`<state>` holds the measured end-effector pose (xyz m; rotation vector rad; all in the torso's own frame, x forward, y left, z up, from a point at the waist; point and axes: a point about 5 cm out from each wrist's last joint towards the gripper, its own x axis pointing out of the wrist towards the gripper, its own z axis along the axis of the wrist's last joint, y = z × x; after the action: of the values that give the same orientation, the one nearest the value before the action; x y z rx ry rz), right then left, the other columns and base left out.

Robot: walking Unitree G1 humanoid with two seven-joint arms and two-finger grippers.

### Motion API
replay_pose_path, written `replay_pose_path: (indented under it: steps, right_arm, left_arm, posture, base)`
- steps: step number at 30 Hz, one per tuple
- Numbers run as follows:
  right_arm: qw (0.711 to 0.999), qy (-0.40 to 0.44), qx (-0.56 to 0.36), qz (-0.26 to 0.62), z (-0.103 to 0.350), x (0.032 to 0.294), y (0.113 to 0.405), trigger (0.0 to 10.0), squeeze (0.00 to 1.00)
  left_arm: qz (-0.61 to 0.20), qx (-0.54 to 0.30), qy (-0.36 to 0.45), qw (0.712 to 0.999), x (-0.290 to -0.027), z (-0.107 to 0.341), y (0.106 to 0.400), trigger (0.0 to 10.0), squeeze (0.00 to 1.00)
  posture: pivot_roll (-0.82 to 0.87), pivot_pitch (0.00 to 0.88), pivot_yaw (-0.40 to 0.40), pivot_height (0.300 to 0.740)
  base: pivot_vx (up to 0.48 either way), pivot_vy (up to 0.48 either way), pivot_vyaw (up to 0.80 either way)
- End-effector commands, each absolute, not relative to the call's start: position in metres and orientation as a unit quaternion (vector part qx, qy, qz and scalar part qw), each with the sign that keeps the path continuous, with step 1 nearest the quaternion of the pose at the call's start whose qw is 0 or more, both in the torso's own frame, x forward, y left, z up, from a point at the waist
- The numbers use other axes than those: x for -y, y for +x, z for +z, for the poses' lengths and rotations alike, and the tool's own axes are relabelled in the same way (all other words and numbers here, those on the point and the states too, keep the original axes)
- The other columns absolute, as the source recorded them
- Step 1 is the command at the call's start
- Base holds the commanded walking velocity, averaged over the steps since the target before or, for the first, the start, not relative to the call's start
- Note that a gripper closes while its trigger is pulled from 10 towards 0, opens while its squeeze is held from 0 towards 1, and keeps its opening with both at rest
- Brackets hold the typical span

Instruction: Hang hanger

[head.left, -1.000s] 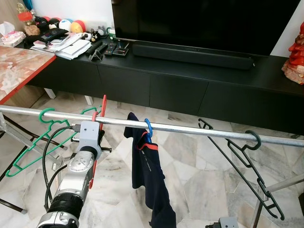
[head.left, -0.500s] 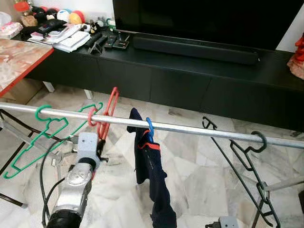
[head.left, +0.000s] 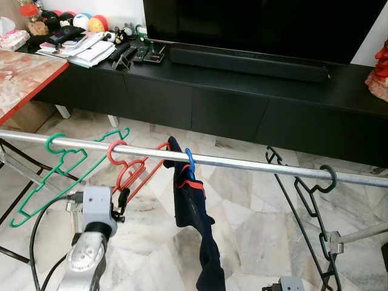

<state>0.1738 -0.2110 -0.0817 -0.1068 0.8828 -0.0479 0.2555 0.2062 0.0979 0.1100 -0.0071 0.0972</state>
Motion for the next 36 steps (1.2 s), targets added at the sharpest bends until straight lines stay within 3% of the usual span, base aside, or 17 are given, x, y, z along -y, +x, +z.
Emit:
replay_pose_path:
  steps: [1,9,16,17,18,20,25,29,36]
  right_arm:
    - [0.898,-0.045,-0.437,-0.031,-0.085,0.212,0.166,10.0,0.00]
    - [0.897,-0.047,-0.438,-0.029,-0.085,0.212,0.166,10.0,0.00]
    - [0.898,-0.046,-0.437,-0.030,-0.085,0.212,0.166,10.0,0.00]
    - [0.898,-0.045,-0.436,-0.032,-0.085,0.212,0.166,10.0,0.00]
    - [0.898,-0.045,-0.436,-0.032,-0.085,0.212,0.166,10.0,0.00]
    - [0.898,-0.040,-0.436,-0.037,-0.085,0.212,0.166,10.0,0.00]
    - [0.898,-0.014,-0.436,-0.065,-0.086,0.213,0.164,10.0,0.00]
    - [0.886,0.093,-0.423,-0.167,-0.089,0.213,0.157,10.0,0.00]
    - [0.890,0.084,-0.420,-0.157,-0.088,0.215,0.159,10.0,0.00]
  left_arm:
    - [0.059,0.039,0.064,0.995,-0.208,0.108,0.247,10.0,1.00]
    - [0.106,0.021,0.082,0.991,-0.226,0.096,0.214,10.0,1.00]
    - [0.063,0.029,0.085,0.994,-0.213,0.100,0.215,10.0,1.00]
    - [0.049,0.039,0.079,0.995,-0.207,0.103,0.220,10.0,0.56]
    - [0.046,0.041,0.076,0.995,-0.205,0.104,0.221,10.0,0.56]
    - [0.039,0.038,0.071,0.996,-0.202,0.103,0.224,10.0,0.00]
    - [0.012,0.024,0.063,0.998,-0.192,0.098,0.229,10.0,0.00]
    - [-0.016,-0.015,0.054,0.998,-0.184,0.084,0.233,10.0,0.00]
    - [-0.006,0.000,0.047,0.999,-0.185,0.089,0.236,10.0,0.00]
  posture:
    - [-0.03,0.155,0.000,0.740]
    - [-0.01,0.144,0.000,0.740]
    - [-0.01,0.144,0.002,0.740]
    - [-0.01,0.147,0.001,0.740]
    - [-0.01,0.148,0.001,0.740]
    - [-0.02,0.153,0.002,0.740]
    - [-0.02,0.157,0.002,0.740]
    - [-0.04,0.161,0.002,0.740]
    - [-0.03,0.163,-0.007,0.740]
  base:
    - [0.000,0.000,0.00]
    - [0.000,0.000,0.00]
    - [0.000,0.000,0.00]
    - [0.000,0.000,0.00]
    - [0.000,0.000,0.00]
    - [0.000,0.000,0.00]
    - [0.000,0.000,0.00]
    - [0.000,0.000,0.00]
    - [0.000,0.000,0.00]
